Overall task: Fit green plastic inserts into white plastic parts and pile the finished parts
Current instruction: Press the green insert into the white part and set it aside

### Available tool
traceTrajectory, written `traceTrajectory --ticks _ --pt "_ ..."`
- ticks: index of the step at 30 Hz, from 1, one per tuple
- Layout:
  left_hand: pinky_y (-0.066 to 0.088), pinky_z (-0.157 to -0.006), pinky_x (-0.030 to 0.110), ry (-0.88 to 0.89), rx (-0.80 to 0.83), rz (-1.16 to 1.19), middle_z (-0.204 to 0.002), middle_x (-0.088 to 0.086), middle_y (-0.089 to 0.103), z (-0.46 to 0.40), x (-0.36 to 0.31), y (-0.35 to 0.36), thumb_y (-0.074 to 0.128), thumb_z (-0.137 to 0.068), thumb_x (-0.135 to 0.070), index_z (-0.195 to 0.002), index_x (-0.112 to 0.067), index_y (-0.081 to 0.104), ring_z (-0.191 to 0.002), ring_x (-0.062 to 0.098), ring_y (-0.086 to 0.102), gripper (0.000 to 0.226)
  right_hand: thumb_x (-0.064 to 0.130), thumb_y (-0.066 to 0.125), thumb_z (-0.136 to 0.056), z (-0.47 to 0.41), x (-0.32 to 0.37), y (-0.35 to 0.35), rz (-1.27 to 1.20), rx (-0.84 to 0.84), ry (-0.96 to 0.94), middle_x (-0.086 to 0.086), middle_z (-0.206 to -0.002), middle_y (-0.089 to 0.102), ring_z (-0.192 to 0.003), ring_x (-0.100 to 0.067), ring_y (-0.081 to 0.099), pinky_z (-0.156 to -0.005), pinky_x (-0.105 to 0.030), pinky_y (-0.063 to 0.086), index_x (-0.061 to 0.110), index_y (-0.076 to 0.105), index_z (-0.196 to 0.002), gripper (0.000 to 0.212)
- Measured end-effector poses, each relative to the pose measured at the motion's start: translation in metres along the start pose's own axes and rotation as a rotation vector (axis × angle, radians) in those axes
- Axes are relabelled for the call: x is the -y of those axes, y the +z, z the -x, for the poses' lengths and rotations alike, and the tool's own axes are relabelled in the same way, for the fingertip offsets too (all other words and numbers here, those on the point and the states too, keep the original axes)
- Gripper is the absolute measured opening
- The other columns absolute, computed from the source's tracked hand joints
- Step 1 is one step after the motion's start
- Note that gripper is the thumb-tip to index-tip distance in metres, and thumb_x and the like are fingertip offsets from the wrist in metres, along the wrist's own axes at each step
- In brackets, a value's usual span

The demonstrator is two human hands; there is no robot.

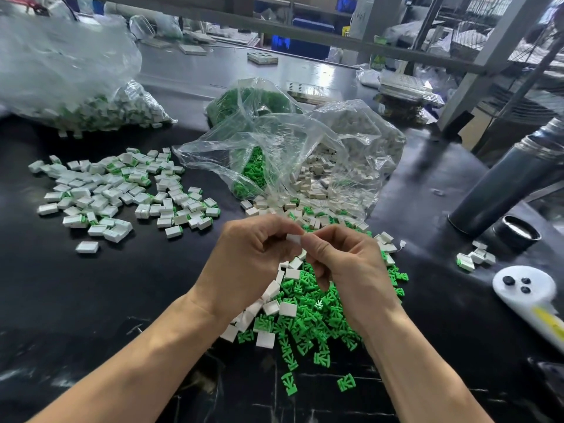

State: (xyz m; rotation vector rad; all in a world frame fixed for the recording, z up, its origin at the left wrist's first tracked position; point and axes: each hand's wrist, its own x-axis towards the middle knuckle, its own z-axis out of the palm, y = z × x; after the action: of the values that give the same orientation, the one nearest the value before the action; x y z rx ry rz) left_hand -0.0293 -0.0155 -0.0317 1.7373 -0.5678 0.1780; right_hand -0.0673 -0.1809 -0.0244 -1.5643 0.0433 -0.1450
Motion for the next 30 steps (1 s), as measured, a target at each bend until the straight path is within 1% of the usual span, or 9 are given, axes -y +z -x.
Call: traceTrajectory --ticks 3,7,12,17,21,25,26,28,30 --pt "0.059 -0.069 0.034 0.011 -0.039 -0.07 -0.083 -0.011 0.074 0.001 0.002 0.001 0.077 -0.085 -0.002 -0.096 -0.022 0.078 -0.076 0.009 0.07 0.023 0.015 0.077 -0.092 0.0 -0.003 0.007 -0.06 -0.042 0.045 -0.004 -0.062 0.06 -0.05 -0.013 0.05 -0.043 -0.023 0.04 0.013 0.073 -0.075 0.017" --pt "0.056 -0.069 0.022 -0.057 -0.078 -0.119 -0.084 -0.015 0.073 0.003 0.002 0.006 0.079 -0.087 -0.01 -0.1 -0.025 0.075 -0.077 0.004 0.069 0.02 0.019 0.076 -0.092 -0.001 -0.002 0.006 -0.043 -0.046 0.051 -0.005 -0.065 0.064 -0.05 -0.013 0.05 -0.043 -0.024 0.04 0.015 0.075 -0.075 0.018" --pt "0.058 -0.073 0.025 -0.153 -0.04 -0.015 -0.089 -0.012 0.075 0.002 -0.002 0.006 0.079 -0.089 -0.016 -0.104 -0.027 0.074 -0.08 0.006 0.069 0.019 0.022 0.073 -0.095 -0.003 -0.002 0.002 0.129 -0.093 -0.067 0.003 -0.064 0.066 -0.051 -0.006 0.051 -0.046 -0.017 0.04 0.024 0.077 -0.08 0.016" --pt "0.061 -0.071 0.027 -0.231 -0.039 0.152 -0.086 -0.004 0.077 0.0 -0.006 0.004 0.072 -0.091 -0.001 -0.1 -0.015 0.075 -0.074 0.008 0.07 0.017 0.014 0.073 -0.095 -0.003 -0.003 0.005 0.187 -0.111 -0.083 -0.002 -0.073 0.073 -0.057 -0.007 0.056 -0.049 -0.016 0.042 0.029 0.079 -0.088 0.018" --pt "0.063 -0.077 0.031 -0.269 -0.067 0.215 -0.086 -0.001 0.078 -0.001 -0.005 0.003 0.072 -0.091 0.001 -0.098 -0.017 0.075 -0.079 0.013 0.073 0.019 0.025 0.073 -0.095 -0.002 0.0 0.003 0.131 -0.175 -0.025 0.004 -0.058 0.062 -0.043 -0.005 0.045 -0.041 -0.016 0.034 0.024 0.075 -0.078 0.017" --pt "0.063 -0.078 0.03 -0.261 -0.077 0.259 -0.087 0.001 0.078 -0.001 -0.006 0.004 0.071 -0.091 0.002 -0.096 -0.018 0.075 -0.082 0.017 0.076 0.021 0.051 0.055 -0.102 0.0 0.003 0.002 0.147 -0.181 -0.016 0.001 -0.047 0.043 -0.039 -0.011 0.032 -0.04 -0.02 0.027 0.014 0.055 -0.061 0.055" --pt "0.062 -0.078 0.028 -0.257 -0.073 0.266 -0.087 0.0 0.079 -0.001 -0.006 0.004 0.072 -0.09 0.002 -0.096 -0.018 0.074 -0.083 0.016 0.076 0.021 0.055 0.052 -0.102 0.001 0.004 0.003 0.158 -0.171 -0.03 0.0 -0.046 0.044 -0.039 -0.012 0.033 -0.04 -0.019 0.028 0.014 0.053 -0.058 0.06" --pt "0.061 -0.076 0.025 -0.238 -0.058 0.268 -0.088 0.0 0.079 -0.002 -0.007 0.004 0.072 -0.089 0.003 -0.095 -0.017 0.075 -0.083 0.015 0.076 0.022 0.054 0.05 -0.103 0.003 0.005 0.005 0.124 -0.13 -0.053 -0.004 -0.052 0.053 -0.041 -0.011 0.04 -0.04 -0.018 0.032 0.016 0.057 -0.06 0.058" --pt "0.058 -0.075 0.022 -0.21 -0.032 0.271 -0.091 0.001 0.079 -0.001 -0.008 0.005 0.074 -0.086 0.005 -0.094 -0.014 0.075 -0.086 0.014 0.075 0.021 0.055 0.047 -0.103 0.003 0.007 0.008 0.062 -0.067 -0.044 -0.006 -0.066 0.066 -0.046 -0.01 0.048 -0.041 -0.017 0.034 0.021 0.066 -0.072 0.05"
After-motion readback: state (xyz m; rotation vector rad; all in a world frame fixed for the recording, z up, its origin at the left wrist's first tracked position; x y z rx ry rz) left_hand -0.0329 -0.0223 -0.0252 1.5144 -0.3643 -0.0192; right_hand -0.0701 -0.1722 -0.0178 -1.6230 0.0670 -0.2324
